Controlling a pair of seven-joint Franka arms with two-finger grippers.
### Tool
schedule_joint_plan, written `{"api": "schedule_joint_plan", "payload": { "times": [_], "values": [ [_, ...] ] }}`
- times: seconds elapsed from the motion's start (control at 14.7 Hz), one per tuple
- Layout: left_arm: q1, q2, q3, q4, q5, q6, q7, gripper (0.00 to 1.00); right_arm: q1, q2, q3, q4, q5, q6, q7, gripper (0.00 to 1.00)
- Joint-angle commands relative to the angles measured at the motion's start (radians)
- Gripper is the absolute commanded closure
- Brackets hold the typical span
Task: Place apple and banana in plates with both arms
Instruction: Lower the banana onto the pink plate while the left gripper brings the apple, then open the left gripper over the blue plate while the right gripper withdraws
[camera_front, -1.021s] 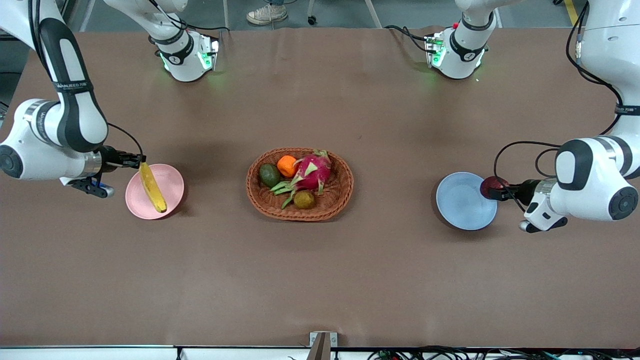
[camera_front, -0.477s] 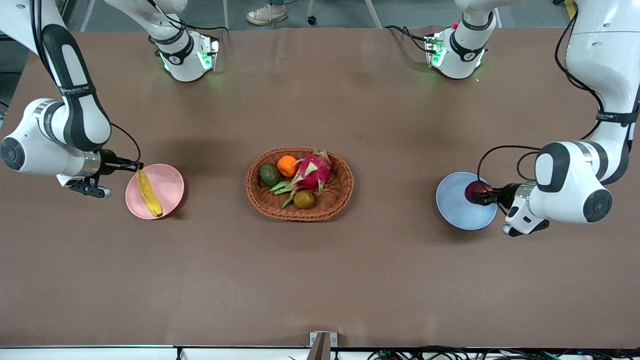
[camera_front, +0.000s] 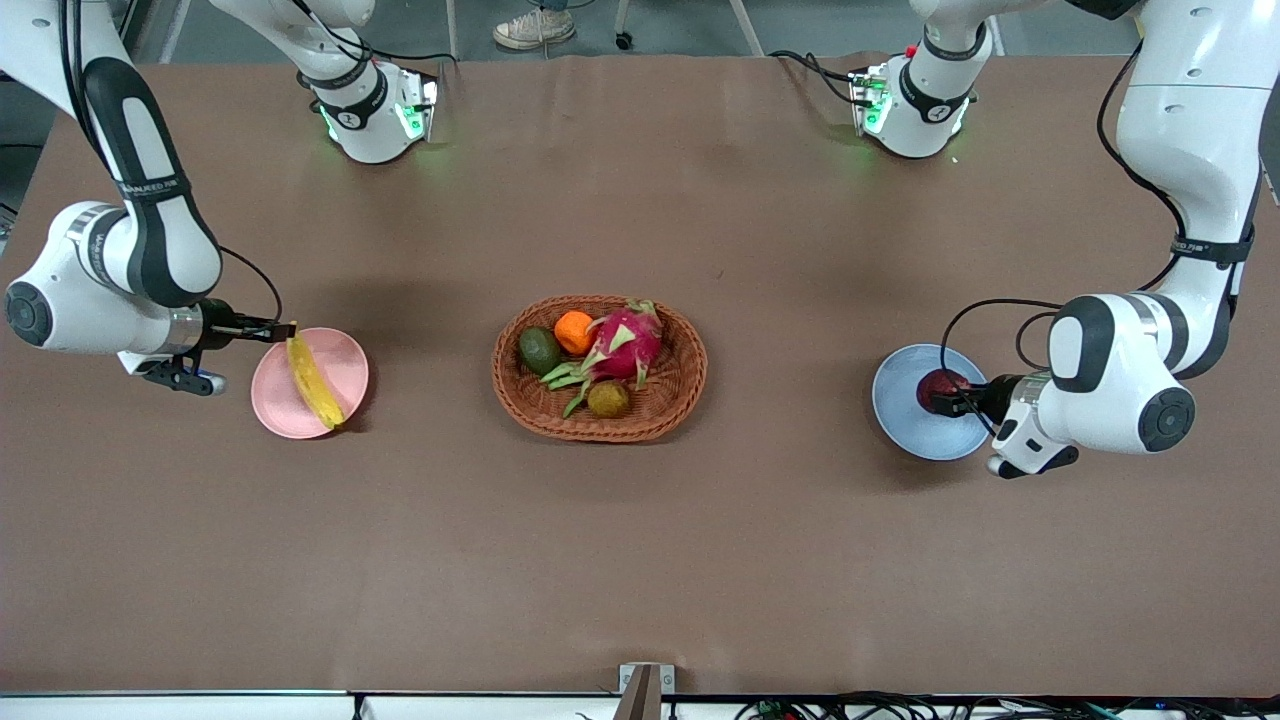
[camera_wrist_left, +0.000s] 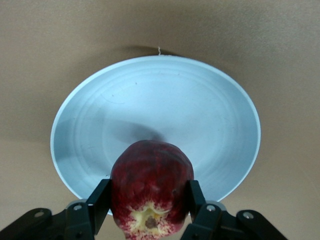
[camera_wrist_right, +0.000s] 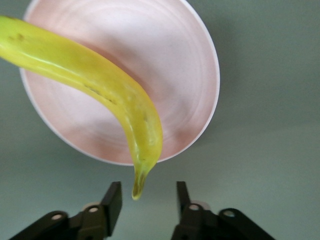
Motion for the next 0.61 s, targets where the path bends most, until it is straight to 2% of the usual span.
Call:
{"api": "schedule_joint_plan", "payload": {
  "times": [0.0,0.14,0.2,0.34,0.54],
  "values": [
    [-0.004,0.003,0.004,0.018,-0.008,-0.003,0.000,0.50,-0.006,-0.028,0.014,0.226,-0.006,-0.222,0.025,0.00],
    [-0.004,0.000,0.004,0.024,-0.010,-0.005,0.000,0.10,0.014,-0.025,0.019,0.368,-0.071,-0.305,0.034,0.00],
    [-0.004,-0.009,0.004,0.025,-0.008,-0.009,0.001,0.00,0.032,-0.027,0.019,0.405,-0.075,-0.315,0.048,0.00],
    [-0.011,-0.043,0.002,0.032,-0.015,-0.024,-0.002,0.00,0.051,-0.042,0.023,0.483,-0.075,-0.327,0.091,0.00],
    [-0.006,-0.087,0.004,0.051,-0.015,-0.078,-0.002,0.00,0.055,-0.045,0.022,0.662,-0.077,-0.359,0.083,0.00]
  ]
}}
